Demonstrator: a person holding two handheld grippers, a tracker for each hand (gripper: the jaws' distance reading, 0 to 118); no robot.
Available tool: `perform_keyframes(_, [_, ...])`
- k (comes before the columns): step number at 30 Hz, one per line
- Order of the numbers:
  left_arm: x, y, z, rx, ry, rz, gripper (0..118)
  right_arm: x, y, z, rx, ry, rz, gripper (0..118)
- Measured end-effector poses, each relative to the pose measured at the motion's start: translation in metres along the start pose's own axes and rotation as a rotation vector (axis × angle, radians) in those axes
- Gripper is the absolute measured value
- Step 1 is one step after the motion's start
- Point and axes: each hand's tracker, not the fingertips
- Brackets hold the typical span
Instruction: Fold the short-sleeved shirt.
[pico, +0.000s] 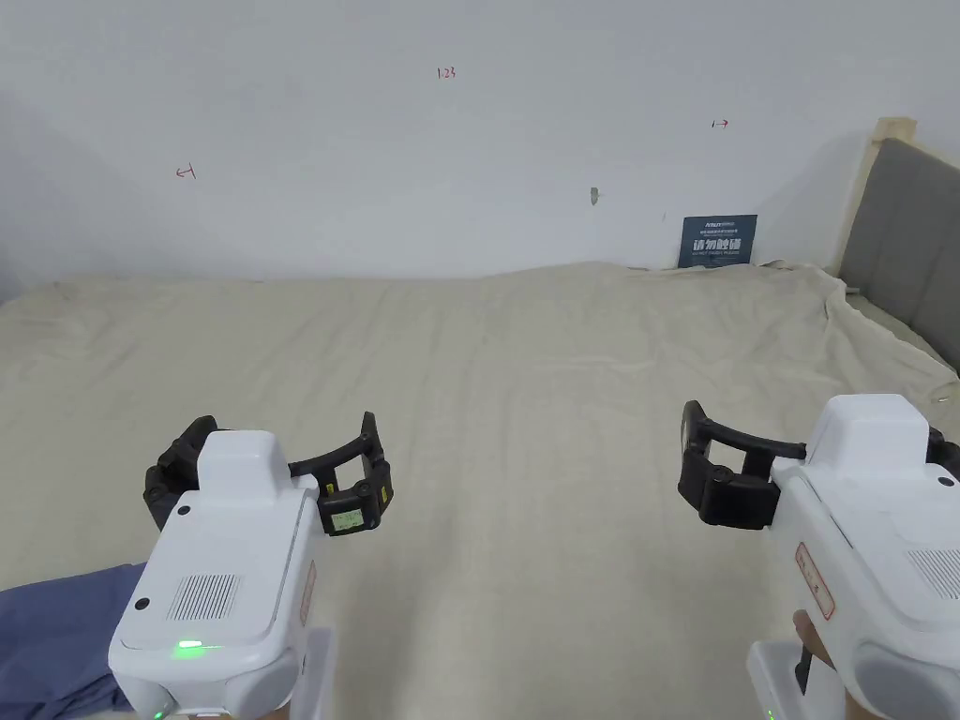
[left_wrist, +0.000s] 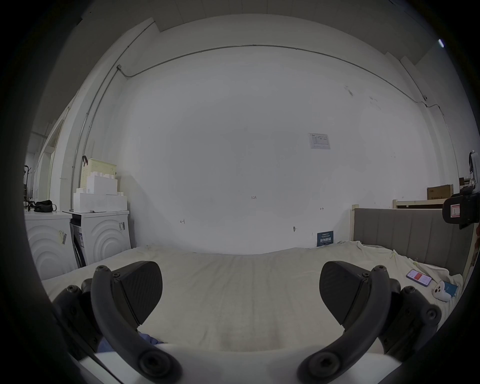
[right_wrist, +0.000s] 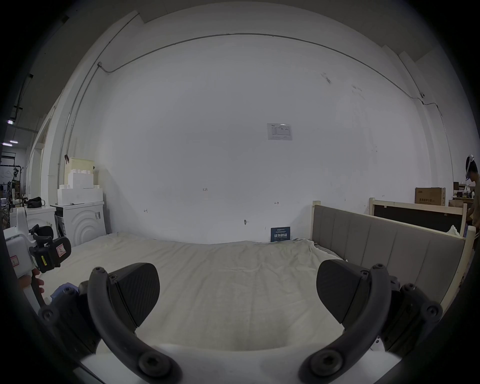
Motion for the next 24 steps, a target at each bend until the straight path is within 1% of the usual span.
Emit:
perform_keyframes(16, [-0.0013,-0.001,0.0013,-0.005,-0.001,0.005,118,-0.0008,0.0017,0.0012,0.003,-0.009,0.001,118])
perform_keyframes(22, [-0.002,-0.0004,0.0021,-0.003,-0.002,0.011,118,-0.0005,0.0029,0.0021,-0.013,0.006,0.002,118])
perform_keyframes(24, [-0.0022,0.0,0.0021,-0.001,-0.001,0.01,118,-0.001,0.0048,0.0033,-0.031,0.033,0.002,118])
